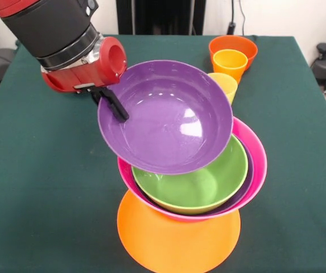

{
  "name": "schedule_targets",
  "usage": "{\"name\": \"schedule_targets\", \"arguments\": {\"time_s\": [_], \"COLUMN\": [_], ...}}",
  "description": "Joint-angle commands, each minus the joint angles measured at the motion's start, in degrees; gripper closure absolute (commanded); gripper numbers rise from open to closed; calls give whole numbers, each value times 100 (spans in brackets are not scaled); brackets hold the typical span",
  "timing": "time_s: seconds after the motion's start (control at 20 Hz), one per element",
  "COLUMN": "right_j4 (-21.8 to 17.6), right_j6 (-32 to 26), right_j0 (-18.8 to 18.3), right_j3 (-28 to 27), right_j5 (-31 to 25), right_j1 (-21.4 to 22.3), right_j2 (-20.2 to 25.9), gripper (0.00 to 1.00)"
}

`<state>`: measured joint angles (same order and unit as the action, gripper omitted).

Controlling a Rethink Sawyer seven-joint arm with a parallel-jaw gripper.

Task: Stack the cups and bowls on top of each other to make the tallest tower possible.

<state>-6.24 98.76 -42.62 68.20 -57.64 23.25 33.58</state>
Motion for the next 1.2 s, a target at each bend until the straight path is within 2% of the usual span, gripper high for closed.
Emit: {"name": "schedule_targets", "arguments": {"time_s": [0.05, 0.5, 0.8, 0.95, 1.2], "right_j4": [71, 73, 125, 210, 240], "right_j6": [-161, -60, 44, 233, 254], "right_j0": [152, 290, 369, 442, 496], "right_j3": [278, -36, -181, -142, -209], "right_j5": [276, 57, 53, 17, 119], "right_j1": [-76, -59, -78, 129, 52], "right_j2": [224, 166, 166, 167, 146], "gripper": [100, 100, 100, 100, 100]}}
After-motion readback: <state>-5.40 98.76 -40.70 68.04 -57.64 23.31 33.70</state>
